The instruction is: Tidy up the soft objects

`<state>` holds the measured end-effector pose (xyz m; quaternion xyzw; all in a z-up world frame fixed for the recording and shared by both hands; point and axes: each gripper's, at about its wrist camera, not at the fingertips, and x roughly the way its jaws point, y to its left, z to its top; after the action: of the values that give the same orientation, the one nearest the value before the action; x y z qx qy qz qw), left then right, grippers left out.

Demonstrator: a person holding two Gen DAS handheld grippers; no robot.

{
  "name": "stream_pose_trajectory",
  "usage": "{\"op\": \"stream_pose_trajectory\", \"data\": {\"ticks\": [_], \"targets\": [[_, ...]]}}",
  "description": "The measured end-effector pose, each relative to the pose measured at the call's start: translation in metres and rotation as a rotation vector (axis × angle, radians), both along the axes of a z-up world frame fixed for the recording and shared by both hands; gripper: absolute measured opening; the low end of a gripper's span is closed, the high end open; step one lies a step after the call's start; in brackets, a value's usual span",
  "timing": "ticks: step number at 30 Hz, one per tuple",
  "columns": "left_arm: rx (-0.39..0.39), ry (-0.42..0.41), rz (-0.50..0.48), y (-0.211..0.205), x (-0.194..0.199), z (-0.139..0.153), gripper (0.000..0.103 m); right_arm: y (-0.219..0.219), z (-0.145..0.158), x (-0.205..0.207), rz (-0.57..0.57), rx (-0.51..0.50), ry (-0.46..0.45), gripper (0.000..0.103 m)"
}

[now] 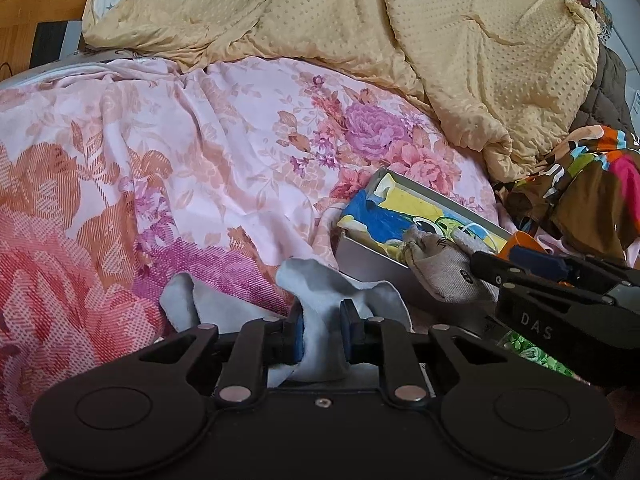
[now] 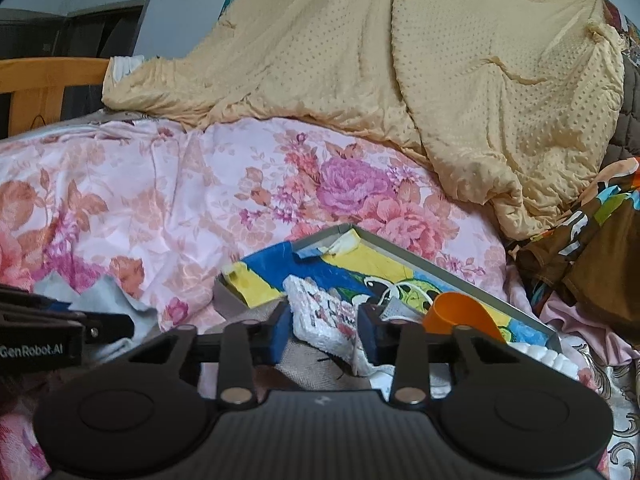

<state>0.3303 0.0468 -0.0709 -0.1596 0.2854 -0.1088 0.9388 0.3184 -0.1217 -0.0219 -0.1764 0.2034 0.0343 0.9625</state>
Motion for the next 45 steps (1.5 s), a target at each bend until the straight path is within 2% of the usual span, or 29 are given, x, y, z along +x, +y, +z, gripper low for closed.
{"op": "stream_pose_trajectory", "data": {"ticks": [2,4,9,18,29,32,41,45], "targets": [[-0.001,0.001,-0.001,0.001,0.0,0.0,0.018,0.0,-0.001,0.0,-0.002,-0.006,0.002,0.032],[-0.005,-0.002,-0.012,0.0,0.001,0.0,0.011,0.0,-0.002,0.0,0.0,-0.005,0.006,0.026],[-0.019,-0.024,-0.037,-0.003,0.0,0.002,0.004,-0.003,-0.005,-0.003,0.013,-0.005,0.007,0.024],[-0.042,-0.058,-0.04,-0.007,-0.004,0.005,0.004,-0.005,-0.001,-0.011,0.011,-0.033,-0.015,0.016],[-0.057,-0.088,-0.07,-0.019,-0.005,0.016,0.003,-0.009,-0.012,-0.007,0.001,-0.1,0.018,0.019],[-0.076,-0.094,-0.069,-0.022,-0.004,0.02,0.003,-0.01,-0.009,-0.007,0.005,-0.088,0.013,0.014],[-0.127,-0.097,-0.032,-0.024,-0.003,0.035,0.003,-0.019,0.003,-0.009,-0.011,-0.051,-0.001,0.01],[-0.139,-0.126,-0.029,-0.032,-0.002,0.048,0.003,-0.026,0.011,-0.012,-0.017,-0.022,-0.017,0.009]]}}
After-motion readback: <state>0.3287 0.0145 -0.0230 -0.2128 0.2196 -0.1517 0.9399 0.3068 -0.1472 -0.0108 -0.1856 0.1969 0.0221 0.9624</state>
